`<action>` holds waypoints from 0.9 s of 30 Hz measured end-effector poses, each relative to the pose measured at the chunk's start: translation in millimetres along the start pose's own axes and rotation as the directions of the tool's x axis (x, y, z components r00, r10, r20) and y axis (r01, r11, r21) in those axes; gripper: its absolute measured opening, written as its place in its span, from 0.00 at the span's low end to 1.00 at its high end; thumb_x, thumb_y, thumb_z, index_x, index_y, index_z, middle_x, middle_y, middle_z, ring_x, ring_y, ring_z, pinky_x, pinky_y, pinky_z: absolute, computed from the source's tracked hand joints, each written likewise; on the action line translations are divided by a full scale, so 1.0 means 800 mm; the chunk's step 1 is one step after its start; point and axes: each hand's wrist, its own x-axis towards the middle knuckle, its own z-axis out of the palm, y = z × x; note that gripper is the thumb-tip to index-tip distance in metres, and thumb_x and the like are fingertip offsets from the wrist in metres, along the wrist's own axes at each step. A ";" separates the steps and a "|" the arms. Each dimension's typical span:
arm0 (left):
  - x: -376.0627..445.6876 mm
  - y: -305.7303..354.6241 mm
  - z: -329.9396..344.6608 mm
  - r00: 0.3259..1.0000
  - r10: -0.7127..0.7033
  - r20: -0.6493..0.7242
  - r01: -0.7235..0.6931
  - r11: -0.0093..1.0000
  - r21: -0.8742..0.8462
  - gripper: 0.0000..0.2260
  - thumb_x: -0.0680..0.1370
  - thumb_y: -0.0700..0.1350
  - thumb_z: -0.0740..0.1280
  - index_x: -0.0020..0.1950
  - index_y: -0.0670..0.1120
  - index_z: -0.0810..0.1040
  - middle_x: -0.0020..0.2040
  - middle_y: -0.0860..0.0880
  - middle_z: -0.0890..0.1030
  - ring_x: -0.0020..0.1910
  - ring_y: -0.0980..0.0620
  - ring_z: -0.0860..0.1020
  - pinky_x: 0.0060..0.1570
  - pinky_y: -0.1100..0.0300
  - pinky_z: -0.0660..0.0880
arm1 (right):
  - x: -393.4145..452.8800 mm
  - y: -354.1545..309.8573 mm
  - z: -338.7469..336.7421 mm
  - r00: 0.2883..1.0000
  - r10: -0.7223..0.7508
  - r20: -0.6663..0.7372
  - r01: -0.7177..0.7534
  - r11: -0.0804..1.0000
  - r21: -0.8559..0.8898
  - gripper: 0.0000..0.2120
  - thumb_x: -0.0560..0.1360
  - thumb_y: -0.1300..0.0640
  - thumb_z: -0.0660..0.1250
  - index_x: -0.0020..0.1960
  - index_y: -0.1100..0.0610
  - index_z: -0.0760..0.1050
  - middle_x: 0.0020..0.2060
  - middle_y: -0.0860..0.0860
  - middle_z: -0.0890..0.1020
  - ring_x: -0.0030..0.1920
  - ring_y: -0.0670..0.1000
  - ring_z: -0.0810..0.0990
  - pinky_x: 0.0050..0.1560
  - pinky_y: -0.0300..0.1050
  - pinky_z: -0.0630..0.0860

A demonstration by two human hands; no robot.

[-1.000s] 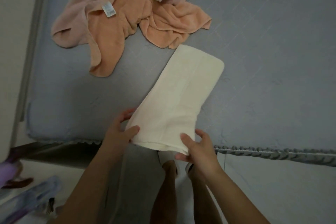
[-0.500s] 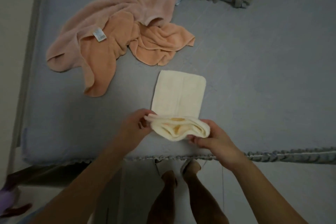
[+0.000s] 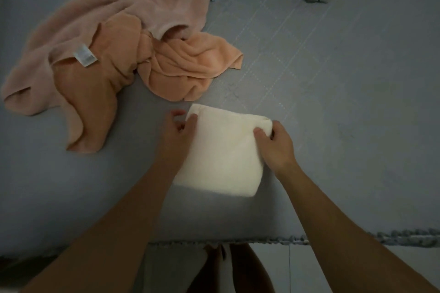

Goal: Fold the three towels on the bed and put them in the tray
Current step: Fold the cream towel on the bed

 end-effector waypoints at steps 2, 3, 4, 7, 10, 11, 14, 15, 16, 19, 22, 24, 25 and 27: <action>-0.002 0.002 -0.005 0.984 0.039 0.172 -0.052 0.996 0.068 0.26 0.70 0.61 0.71 0.65 0.66 0.67 0.52 0.57 0.80 0.47 0.59 0.78 0.49 0.58 0.74 | -0.004 -0.002 -0.006 0.994 -0.097 0.049 0.098 0.995 -0.027 0.15 0.74 0.54 0.69 0.58 0.43 0.71 0.47 0.40 0.79 0.46 0.41 0.79 0.45 0.34 0.73; -0.003 0.006 -0.008 0.962 0.048 0.268 -0.089 0.986 0.144 0.29 0.69 0.59 0.73 0.68 0.67 0.65 0.59 0.56 0.78 0.54 0.58 0.76 0.55 0.57 0.73 | -0.005 -0.003 -0.009 0.983 -0.166 0.084 0.172 0.982 -0.075 0.17 0.73 0.55 0.69 0.59 0.43 0.71 0.49 0.41 0.79 0.47 0.41 0.79 0.47 0.34 0.73; -0.004 0.010 -0.012 0.936 0.065 0.347 -0.149 0.963 0.223 0.27 0.69 0.57 0.73 0.66 0.68 0.67 0.60 0.57 0.77 0.55 0.61 0.75 0.59 0.56 0.72 | -0.007 -0.004 -0.012 0.964 -0.235 0.123 0.251 0.958 -0.142 0.17 0.73 0.56 0.70 0.59 0.45 0.73 0.51 0.44 0.79 0.49 0.44 0.78 0.50 0.37 0.73; 0.000 0.025 -0.016 0.907 0.178 0.382 -0.318 0.883 0.345 0.11 0.71 0.53 0.70 0.50 0.61 0.73 0.43 0.60 0.75 0.44 0.71 0.72 0.48 0.62 0.70 | -0.005 -0.012 -0.016 0.918 -0.357 0.175 0.389 0.895 -0.219 0.09 0.73 0.53 0.69 0.52 0.48 0.76 0.47 0.47 0.80 0.43 0.46 0.76 0.48 0.44 0.73; 0.008 0.030 -0.020 0.947 0.220 0.234 -0.277 0.929 0.245 0.07 0.74 0.50 0.70 0.44 0.61 0.74 0.39 0.58 0.75 0.38 0.69 0.73 0.37 0.73 0.68 | 0.007 -0.020 -0.012 0.940 -0.323 0.115 0.339 0.925 -0.171 0.05 0.74 0.50 0.66 0.48 0.46 0.73 0.39 0.44 0.78 0.36 0.43 0.74 0.40 0.43 0.72; 0.011 0.031 -0.017 0.958 0.208 0.198 -0.249 0.946 0.210 0.08 0.75 0.49 0.70 0.44 0.63 0.75 0.39 0.57 0.76 0.37 0.68 0.74 0.36 0.74 0.69 | 0.011 -0.020 -0.006 0.954 -0.288 0.086 0.299 0.940 -0.166 0.05 0.74 0.50 0.66 0.49 0.47 0.73 0.41 0.45 0.79 0.39 0.45 0.76 0.42 0.44 0.73; 0.020 0.026 0.005 0.981 0.148 0.126 -0.170 0.967 0.190 0.07 0.78 0.48 0.68 0.56 0.55 0.78 0.48 0.53 0.80 0.47 0.59 0.77 0.49 0.68 0.70 | 0.020 -0.016 0.021 0.987 -0.159 -0.004 0.156 0.972 -0.176 0.08 0.76 0.54 0.65 0.55 0.52 0.74 0.52 0.52 0.78 0.52 0.52 0.77 0.52 0.45 0.72; 0.023 0.022 0.014 0.984 0.157 0.087 -0.172 0.965 0.200 0.10 0.78 0.48 0.67 0.59 0.49 0.78 0.52 0.51 0.80 0.52 0.55 0.77 0.52 0.71 0.68 | 0.021 -0.014 0.029 0.989 -0.140 -0.045 0.131 0.977 -0.170 0.09 0.76 0.55 0.65 0.56 0.52 0.75 0.53 0.53 0.78 0.53 0.53 0.77 0.54 0.45 0.72; 0.025 0.018 0.021 0.981 0.190 0.041 -0.195 0.955 0.226 0.12 0.79 0.47 0.67 0.60 0.46 0.78 0.55 0.49 0.80 0.54 0.52 0.76 0.53 0.75 0.65 | 0.021 -0.012 0.035 0.987 -0.136 -0.087 0.121 0.979 -0.165 0.10 0.76 0.55 0.65 0.57 0.52 0.75 0.53 0.53 0.77 0.53 0.54 0.77 0.56 0.47 0.72; 0.027 0.009 0.035 0.961 0.273 -0.047 -0.237 0.896 0.376 0.13 0.78 0.46 0.67 0.61 0.43 0.78 0.57 0.42 0.80 0.56 0.44 0.76 0.54 0.66 0.65 | 0.016 -0.008 0.046 0.978 -0.142 -0.150 0.105 0.968 -0.228 0.11 0.77 0.52 0.63 0.59 0.49 0.73 0.55 0.51 0.75 0.54 0.53 0.75 0.57 0.50 0.73; 0.029 0.010 0.037 0.981 0.183 -0.070 -0.137 0.897 0.419 0.17 0.77 0.52 0.69 0.61 0.43 0.76 0.57 0.40 0.79 0.56 0.40 0.75 0.56 0.53 0.69 | 0.007 -0.006 0.046 0.982 -0.015 -0.186 -0.023 0.979 -0.205 0.14 0.78 0.46 0.60 0.60 0.51 0.71 0.57 0.53 0.76 0.55 0.55 0.77 0.56 0.51 0.74; 0.033 0.014 0.030 0.993 0.065 -0.100 -0.028 0.941 0.338 0.23 0.74 0.58 0.70 0.59 0.43 0.74 0.56 0.41 0.78 0.56 0.41 0.76 0.58 0.48 0.72 | 0.001 -0.006 0.042 0.976 0.151 -0.158 -0.172 0.976 -0.133 0.14 0.79 0.42 0.57 0.56 0.51 0.68 0.53 0.53 0.79 0.52 0.57 0.78 0.53 0.50 0.74; 0.033 0.013 0.025 0.995 0.008 -0.104 0.025 0.949 0.314 0.25 0.72 0.61 0.70 0.57 0.43 0.74 0.55 0.42 0.78 0.55 0.41 0.77 0.57 0.47 0.74 | -0.004 -0.005 0.039 0.967 0.231 -0.112 -0.243 0.964 -0.112 0.15 0.79 0.39 0.55 0.55 0.50 0.67 0.51 0.52 0.79 0.50 0.56 0.78 0.52 0.49 0.72; 0.030 0.005 0.012 0.990 -0.129 -0.058 0.140 0.956 0.256 0.26 0.71 0.66 0.68 0.52 0.44 0.74 0.50 0.45 0.80 0.51 0.43 0.79 0.51 0.49 0.76 | -0.017 0.000 0.036 0.937 0.349 -0.021 -0.350 0.934 -0.075 0.17 0.78 0.36 0.55 0.55 0.48 0.66 0.50 0.52 0.77 0.48 0.55 0.75 0.51 0.47 0.69</action>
